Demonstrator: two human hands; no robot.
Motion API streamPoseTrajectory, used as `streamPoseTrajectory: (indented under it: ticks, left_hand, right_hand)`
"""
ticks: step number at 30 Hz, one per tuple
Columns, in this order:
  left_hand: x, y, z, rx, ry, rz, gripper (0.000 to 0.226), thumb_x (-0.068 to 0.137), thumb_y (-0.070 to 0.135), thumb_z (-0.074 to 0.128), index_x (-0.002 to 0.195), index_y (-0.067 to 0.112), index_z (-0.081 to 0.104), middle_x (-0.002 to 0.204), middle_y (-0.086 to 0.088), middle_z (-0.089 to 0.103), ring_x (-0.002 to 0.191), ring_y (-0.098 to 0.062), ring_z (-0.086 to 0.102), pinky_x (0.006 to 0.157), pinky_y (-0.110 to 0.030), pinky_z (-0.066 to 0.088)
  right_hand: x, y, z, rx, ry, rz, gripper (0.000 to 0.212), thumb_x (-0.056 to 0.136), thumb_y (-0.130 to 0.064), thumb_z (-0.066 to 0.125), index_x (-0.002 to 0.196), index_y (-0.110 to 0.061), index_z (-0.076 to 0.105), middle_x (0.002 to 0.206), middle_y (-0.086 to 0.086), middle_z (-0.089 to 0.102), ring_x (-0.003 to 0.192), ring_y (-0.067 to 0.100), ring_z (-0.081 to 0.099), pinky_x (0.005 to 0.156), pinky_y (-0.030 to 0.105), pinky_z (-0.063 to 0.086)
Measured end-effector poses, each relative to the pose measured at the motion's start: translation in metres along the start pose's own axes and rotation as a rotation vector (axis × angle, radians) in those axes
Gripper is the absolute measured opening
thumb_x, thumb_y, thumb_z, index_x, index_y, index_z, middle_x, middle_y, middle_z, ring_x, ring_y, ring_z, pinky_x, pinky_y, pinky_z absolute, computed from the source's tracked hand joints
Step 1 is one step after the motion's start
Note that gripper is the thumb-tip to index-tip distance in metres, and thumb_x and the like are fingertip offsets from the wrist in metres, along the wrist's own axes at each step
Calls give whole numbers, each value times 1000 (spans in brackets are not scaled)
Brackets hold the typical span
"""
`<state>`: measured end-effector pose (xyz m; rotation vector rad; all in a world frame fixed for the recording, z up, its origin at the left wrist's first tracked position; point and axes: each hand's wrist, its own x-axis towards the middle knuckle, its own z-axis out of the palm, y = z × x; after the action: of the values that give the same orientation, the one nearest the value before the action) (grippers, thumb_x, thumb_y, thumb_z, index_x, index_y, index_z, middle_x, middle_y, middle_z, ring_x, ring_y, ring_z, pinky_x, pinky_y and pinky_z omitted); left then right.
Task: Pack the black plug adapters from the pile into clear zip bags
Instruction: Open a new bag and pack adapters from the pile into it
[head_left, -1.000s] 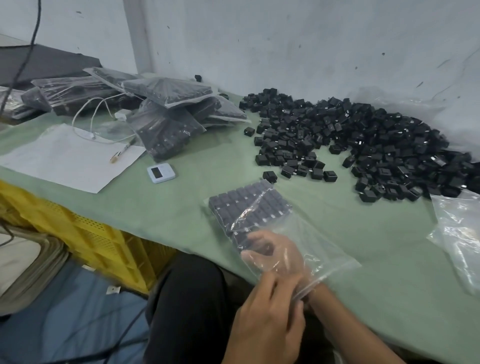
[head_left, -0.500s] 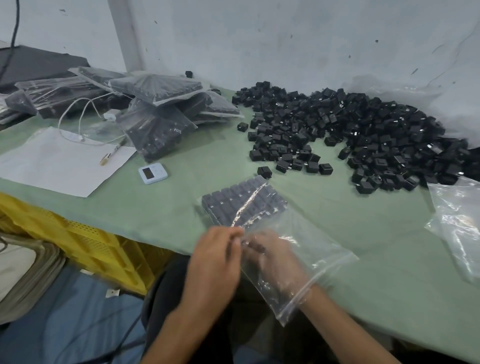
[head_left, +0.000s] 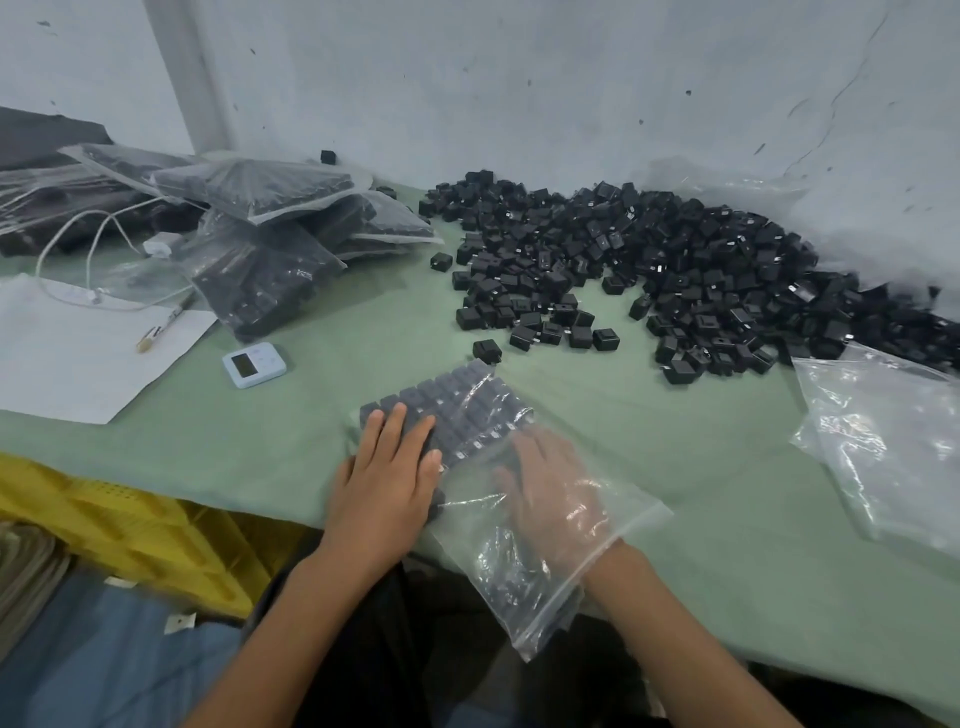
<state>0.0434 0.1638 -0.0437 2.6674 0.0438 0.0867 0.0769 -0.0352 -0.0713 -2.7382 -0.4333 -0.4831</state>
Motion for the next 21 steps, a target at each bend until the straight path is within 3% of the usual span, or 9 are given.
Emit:
streamPoseTrajectory:
  ticks: [3, 6, 10, 13, 14, 15, 16, 18, 21]
  left_hand:
    - [0, -1, 0, 0, 11, 6, 54, 104, 51, 14, 156, 40, 14, 167, 13, -5, 151, -7, -15, 120, -39, 11]
    - [1, -2, 0, 2, 5, 7, 55, 103, 52, 14, 157, 41, 13, 167, 14, -6, 151, -7, -15, 121, -40, 11]
    - [-1, 0, -1, 19, 23, 6, 54, 104, 51, 15, 156, 41, 14, 167, 14, -4, 151, -7, -14, 120, -39, 13]
    - [-3, 1, -1, 32, 36, 0, 53, 104, 50, 15, 156, 42, 13, 166, 14, -5, 151, -6, -14, 120, -37, 14]
    - [-4, 1, -1, 37, 37, -1, 53, 104, 50, 15, 156, 43, 13, 166, 15, -5, 151, -6, -14, 120, -37, 14]
    - [-4, 1, -1, 41, 39, 1, 53, 103, 51, 14, 156, 43, 13, 166, 15, -6, 151, -5, -15, 120, -37, 15]
    - [-5, 1, -1, 44, 42, 3, 54, 103, 51, 14, 156, 44, 12, 166, 16, -7, 150, -5, -16, 119, -36, 15]
    - [-4, 2, -1, 43, 41, -3, 55, 101, 53, 11, 156, 45, 10, 165, 18, -10, 149, -2, -19, 120, -36, 13]
    - [-2, 4, -1, 35, 38, -22, 58, 98, 56, 8, 156, 46, 8, 162, 22, -15, 145, 2, -24, 121, -36, 11]
  right_hand:
    - [4, 2, 0, 49, -153, 36, 66, 99, -58, 15, 142, -14, 40, 142, 10, 50, 132, 29, 48, 110, 44, 40]
    - [1, 4, 13, 114, -252, 68, 70, 100, -58, 13, 157, -17, 13, 166, 6, 9, 153, 24, 11, 123, 44, 14]
    - [8, 1, -6, 38, -347, 62, 67, 104, -51, 32, 159, -16, 13, 166, 7, 8, 154, 26, 6, 124, 42, 5]
    - [-4, -12, -29, -39, -475, 99, 69, 101, -53, 11, 159, -18, 1, 164, 6, -13, 153, 24, -8, 122, 38, -10]
    - [-12, -15, -39, 86, -545, 142, 62, 105, -48, 15, 159, -19, 5, 165, 7, -8, 153, 24, -1, 124, 39, -1]
    - [-22, -19, -53, 328, -604, 236, 53, 108, -39, 25, 157, -17, 20, 164, 10, 16, 148, 23, 24, 121, 38, 23]
    - [-34, -20, -67, 544, -667, 324, 41, 109, -27, 34, 147, -13, 38, 145, 14, 43, 128, 21, 49, 105, 32, 43]
    - [-52, -8, -96, 617, -594, 229, 31, 108, -16, 40, 135, -10, 52, 120, 6, 57, 108, 14, 57, 94, 23, 45]
    - [-67, 25, -147, 393, -606, 51, 26, 101, -32, 49, 121, -38, 64, 116, -22, 66, 112, -6, 56, 102, 15, 38]
